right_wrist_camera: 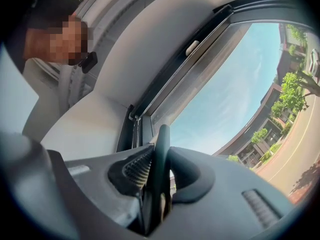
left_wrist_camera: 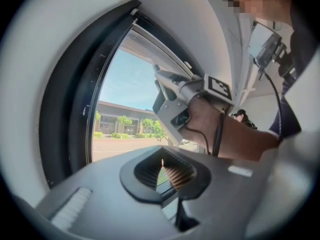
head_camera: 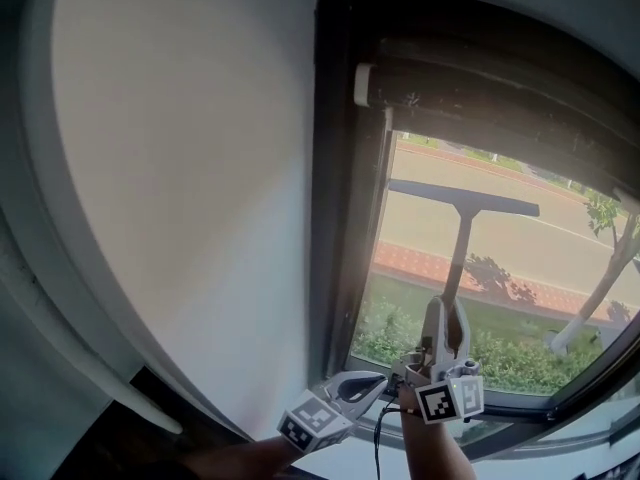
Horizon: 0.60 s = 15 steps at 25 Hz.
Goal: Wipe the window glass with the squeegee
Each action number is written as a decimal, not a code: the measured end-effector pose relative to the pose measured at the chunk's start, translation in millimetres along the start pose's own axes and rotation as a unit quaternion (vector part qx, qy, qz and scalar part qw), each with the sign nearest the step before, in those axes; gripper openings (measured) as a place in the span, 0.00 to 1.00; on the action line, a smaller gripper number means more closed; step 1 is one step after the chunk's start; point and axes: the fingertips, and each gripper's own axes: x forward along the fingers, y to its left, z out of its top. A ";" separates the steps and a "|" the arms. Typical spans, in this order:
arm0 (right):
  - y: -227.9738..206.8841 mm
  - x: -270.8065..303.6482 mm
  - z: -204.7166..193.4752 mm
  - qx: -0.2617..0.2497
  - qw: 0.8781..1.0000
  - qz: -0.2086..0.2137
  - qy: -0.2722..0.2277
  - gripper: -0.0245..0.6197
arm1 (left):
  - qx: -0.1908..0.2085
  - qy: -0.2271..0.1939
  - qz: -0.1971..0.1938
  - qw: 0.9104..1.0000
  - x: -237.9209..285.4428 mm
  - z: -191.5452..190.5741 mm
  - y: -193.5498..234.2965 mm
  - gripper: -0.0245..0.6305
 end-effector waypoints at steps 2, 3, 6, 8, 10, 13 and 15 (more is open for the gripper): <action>0.0 -8.3 -8.3 0.002 1.000 -0.004 0.004 0.20 | -0.001 0.007 0.003 1.000 -3.9 -4.1 0.1 0.04; -0.3 -12.4 -12.7 0.003 1.000 -0.008 0.005 0.20 | -0.004 0.007 0.006 1.000 -5.2 -6.1 1.3 0.04; -0.4 -27.7 -25.5 0.007 1.000 -0.019 0.011 0.20 | -0.019 -0.001 0.020 1.000 -11.7 -3.5 2.8 0.04; -1.9 -38.9 -33.9 0.010 0.999 -0.025 0.022 0.20 | -0.026 -0.007 0.026 0.999 -15.7 0.0 3.2 0.04; -5.0 -48.7 -41.6 0.010 0.999 -0.029 0.033 0.20 | -0.027 -0.012 0.032 0.999 -18.4 0.7 5.7 0.04; -9.8 -61.8 -52.9 0.012 0.998 -0.034 0.046 0.20 | -0.023 -0.021 0.045 0.999 -23.8 2.6 12.7 0.04; -12.6 -69.4 -60.5 0.015 0.998 -0.039 0.051 0.20 | -0.015 -0.020 0.055 0.998 -27.7 0.4 20.3 0.04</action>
